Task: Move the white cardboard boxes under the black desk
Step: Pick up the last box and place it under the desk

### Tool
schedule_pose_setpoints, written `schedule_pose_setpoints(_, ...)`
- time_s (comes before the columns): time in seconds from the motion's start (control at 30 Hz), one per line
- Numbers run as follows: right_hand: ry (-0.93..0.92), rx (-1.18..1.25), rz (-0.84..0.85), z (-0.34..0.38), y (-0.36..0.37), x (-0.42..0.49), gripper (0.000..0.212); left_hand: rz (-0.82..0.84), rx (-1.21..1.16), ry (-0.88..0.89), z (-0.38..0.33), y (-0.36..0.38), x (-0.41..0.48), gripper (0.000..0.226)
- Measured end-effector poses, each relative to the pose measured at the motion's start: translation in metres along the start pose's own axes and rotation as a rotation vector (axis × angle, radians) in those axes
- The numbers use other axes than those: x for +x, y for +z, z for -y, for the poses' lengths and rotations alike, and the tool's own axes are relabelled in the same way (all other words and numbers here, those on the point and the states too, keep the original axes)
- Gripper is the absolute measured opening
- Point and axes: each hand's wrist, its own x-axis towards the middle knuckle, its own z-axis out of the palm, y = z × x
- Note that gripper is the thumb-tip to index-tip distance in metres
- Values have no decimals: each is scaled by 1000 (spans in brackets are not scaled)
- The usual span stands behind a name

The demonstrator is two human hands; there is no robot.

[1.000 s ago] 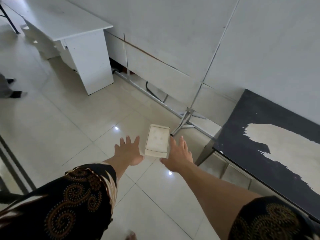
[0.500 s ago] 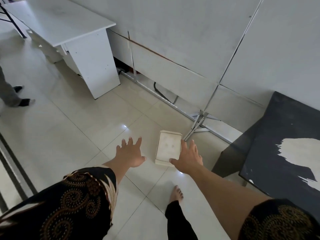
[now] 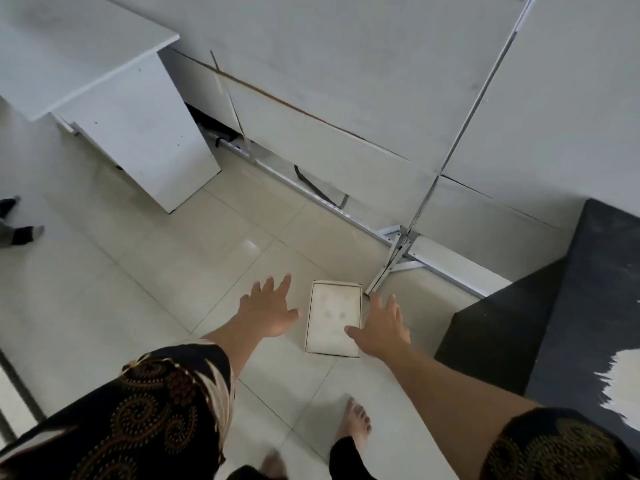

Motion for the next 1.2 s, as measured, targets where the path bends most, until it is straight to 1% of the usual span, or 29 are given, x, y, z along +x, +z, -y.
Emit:
schedule_pose_setpoints(0.2, 91, 86, -23, -1, -23, 35, 95, 26, 84, 82, -27, -38, 58, 81)
schedule_pose_setpoints(0.33, 203, 177, -42, 0, -31, 50, 105, 59, 111, 200, -47, -59, 100, 75)
schedule_pose_setpoints(0.47, 366, 319, -129, 5, -39, 62, 106, 58, 211, 386, -75, -80, 152, 75)
schedule_pose_setpoints(0.57, 580, 496, -195, 14, -29, 64, 100, 108, 311, 548, -89, -79, 180, 75)
schedule_pose_setpoints(0.67, 715, 624, -190, 27, 1, 74, 98, 153, 401, 607, -86, -69, 203, 74)
schedule_pose_setpoints(0.8, 784, 775, -148, 38, 55, 99, 99, 208, 474, 611, -69, -43, 242, 72)
schedule_pose_setpoints(0.87, 823, 838, -111, 38, 89, 116, 100, 200, 501, 613, -61, -19, 265, 71)
schedule_pose_setpoints(0.97, 853, 900, -103, 25, 136, 155, 101, 204, 530, 596, -56, 21, 309, 74)
schedule_pose_setpoints(1.0, 868, 932, -101, 18, 166, 178, 101, 222, 543, 583, -53, 48, 332, 74)
schedule_pose_setpoints(1.03, 875, 948, -112, 13, 171, 185, 100, 226, 524, 579, -53, 54, 341, 75)
schedule_pose_setpoints(1.1, 925, 1011, -111, 3, 211, 211, 98, 227, 487, 587, -47, 89, 373, 74)
schedule_pose_setpoints(1.2, 1005, 1092, -103, -11, 274, 240, 95, 184, 484, 626, -39, 142, 419, 73)
